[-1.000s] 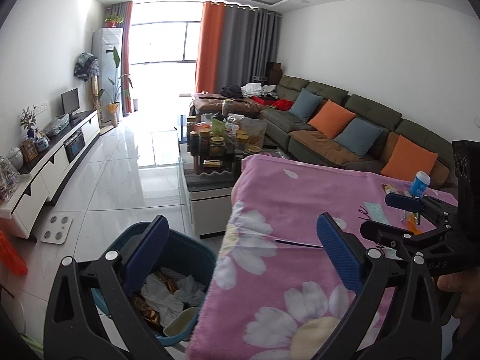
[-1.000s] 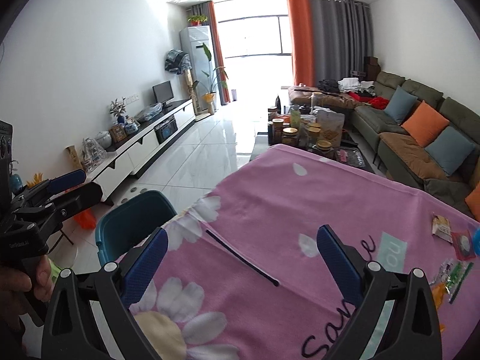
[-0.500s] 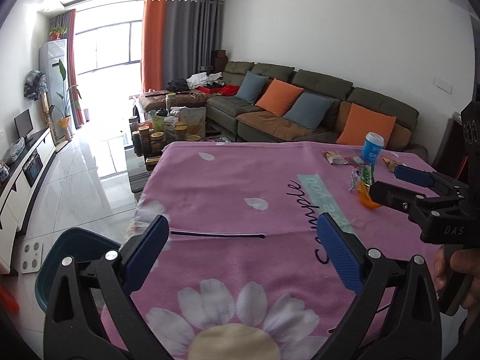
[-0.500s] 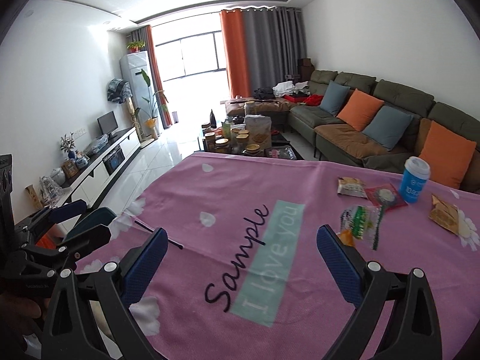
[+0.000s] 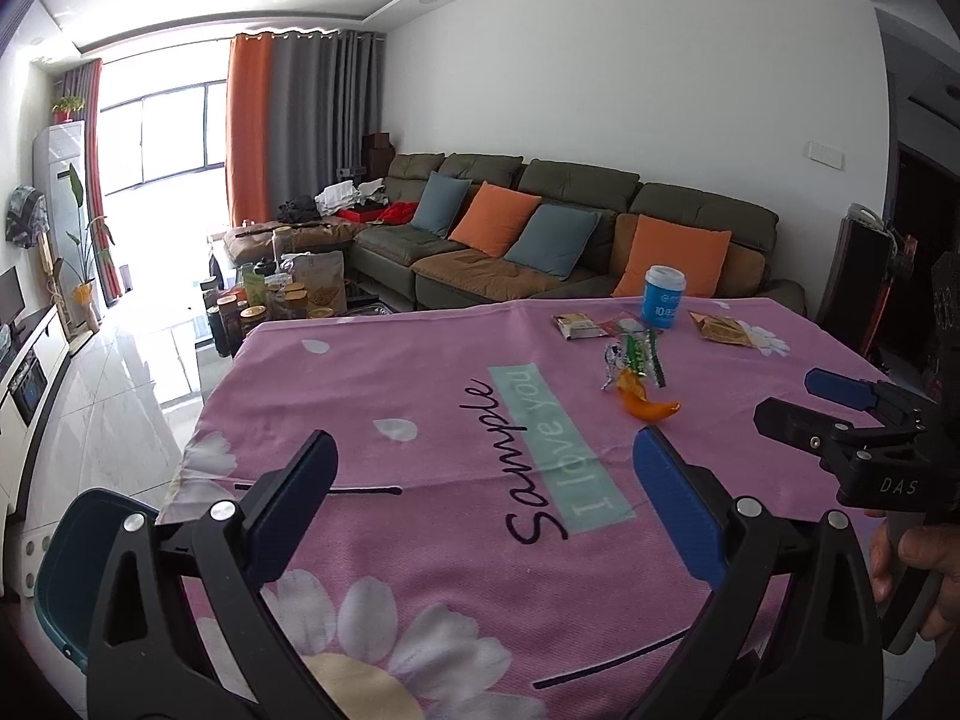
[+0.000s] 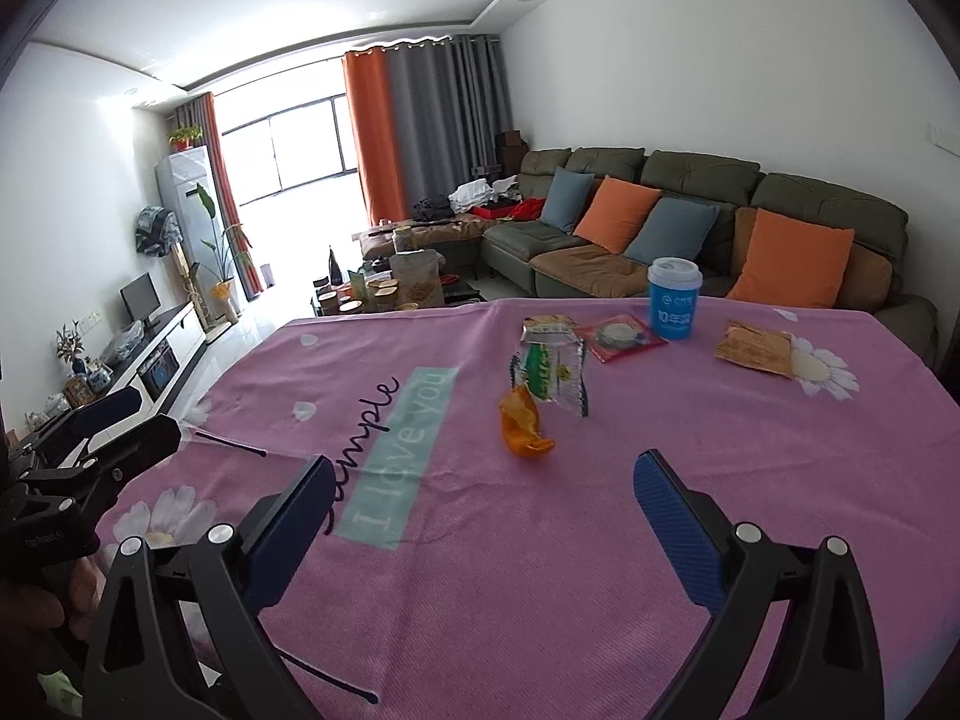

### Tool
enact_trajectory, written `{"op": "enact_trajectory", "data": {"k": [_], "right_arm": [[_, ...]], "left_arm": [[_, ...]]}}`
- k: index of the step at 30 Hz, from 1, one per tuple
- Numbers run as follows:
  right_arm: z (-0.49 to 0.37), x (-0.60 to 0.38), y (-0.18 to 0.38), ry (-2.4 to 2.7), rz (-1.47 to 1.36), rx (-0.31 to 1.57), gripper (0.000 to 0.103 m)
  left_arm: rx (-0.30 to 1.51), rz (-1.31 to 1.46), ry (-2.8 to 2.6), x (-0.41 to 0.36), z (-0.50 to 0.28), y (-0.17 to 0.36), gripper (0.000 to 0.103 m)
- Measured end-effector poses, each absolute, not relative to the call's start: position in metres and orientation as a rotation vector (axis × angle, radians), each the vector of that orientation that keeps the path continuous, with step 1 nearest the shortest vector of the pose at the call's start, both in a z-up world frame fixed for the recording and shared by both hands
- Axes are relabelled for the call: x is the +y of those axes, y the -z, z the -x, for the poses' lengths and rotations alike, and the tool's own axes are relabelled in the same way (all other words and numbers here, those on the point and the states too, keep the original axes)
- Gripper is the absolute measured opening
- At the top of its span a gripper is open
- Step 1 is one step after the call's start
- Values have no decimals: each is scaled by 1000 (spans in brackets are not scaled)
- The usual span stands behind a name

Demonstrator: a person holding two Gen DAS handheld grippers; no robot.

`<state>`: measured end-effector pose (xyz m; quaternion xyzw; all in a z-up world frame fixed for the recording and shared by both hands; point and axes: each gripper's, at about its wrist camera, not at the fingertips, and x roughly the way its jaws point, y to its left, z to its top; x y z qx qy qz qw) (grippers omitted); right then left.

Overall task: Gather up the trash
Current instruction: 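Move both tools back over the table toward the orange peel and green wrapper, then grasp the green snack wrapper with the right tool while the left tool grasps the orange peel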

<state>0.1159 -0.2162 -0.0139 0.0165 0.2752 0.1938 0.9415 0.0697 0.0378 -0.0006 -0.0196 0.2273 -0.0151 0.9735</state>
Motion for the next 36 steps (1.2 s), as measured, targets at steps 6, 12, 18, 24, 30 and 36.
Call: {"op": "enact_trajectory", "data": {"k": [6, 12, 18, 24, 30, 36], "right_arm": [[-100, -230, 18, -359, -46, 543, 96], [-100, -234, 15, -340, -39, 547, 96], [-134, -231, 17, -346, -48, 592, 96], [-192, -219, 27, -358, -35, 678, 96], [-238, -206, 35, -358, -12, 742, 96], [-274, -197, 43, -354, -6, 789, 96]], "left_arm": [[443, 28, 70, 21, -58, 5, 97], [454, 30, 96, 16, -59, 11, 97], [471, 29, 109, 16, -69, 15, 97], [489, 35, 109, 19, -81, 20, 97], [502, 40, 117, 19, -101, 24, 97], [522, 36, 129, 17, -128, 29, 97]]}}
